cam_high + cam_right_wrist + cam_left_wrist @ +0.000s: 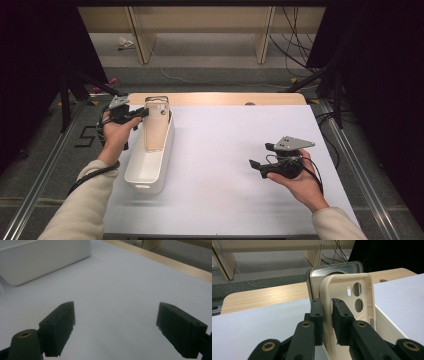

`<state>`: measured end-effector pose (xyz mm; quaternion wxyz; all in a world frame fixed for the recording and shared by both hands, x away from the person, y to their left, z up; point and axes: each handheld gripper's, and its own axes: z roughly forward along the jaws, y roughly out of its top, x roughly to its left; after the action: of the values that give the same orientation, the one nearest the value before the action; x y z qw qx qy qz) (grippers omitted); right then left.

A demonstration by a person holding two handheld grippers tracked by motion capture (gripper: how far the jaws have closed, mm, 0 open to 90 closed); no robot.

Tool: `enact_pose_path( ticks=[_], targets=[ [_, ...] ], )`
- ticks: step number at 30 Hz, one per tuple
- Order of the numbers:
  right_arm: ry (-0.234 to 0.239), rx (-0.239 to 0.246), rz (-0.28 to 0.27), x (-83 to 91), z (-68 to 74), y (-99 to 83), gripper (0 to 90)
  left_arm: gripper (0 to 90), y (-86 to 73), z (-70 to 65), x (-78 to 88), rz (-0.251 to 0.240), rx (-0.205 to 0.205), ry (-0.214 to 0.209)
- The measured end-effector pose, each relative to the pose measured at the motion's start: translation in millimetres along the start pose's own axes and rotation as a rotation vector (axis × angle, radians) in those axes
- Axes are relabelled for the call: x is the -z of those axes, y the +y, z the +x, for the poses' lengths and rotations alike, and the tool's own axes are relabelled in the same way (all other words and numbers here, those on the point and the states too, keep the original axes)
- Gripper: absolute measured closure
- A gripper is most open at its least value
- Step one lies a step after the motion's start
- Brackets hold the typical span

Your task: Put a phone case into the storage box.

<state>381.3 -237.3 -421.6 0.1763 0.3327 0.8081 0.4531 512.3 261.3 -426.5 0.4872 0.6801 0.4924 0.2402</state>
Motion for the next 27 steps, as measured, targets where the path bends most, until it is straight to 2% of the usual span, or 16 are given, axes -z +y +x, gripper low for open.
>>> enact_pose_path(
  ticks=[27],
  targets=[
    [0.0,0.003,-0.002,-0.2,0.1,0.2,16.2,79.6,1.5,2.0,-2.0,0.009,-0.013,0.029]
  ],
)
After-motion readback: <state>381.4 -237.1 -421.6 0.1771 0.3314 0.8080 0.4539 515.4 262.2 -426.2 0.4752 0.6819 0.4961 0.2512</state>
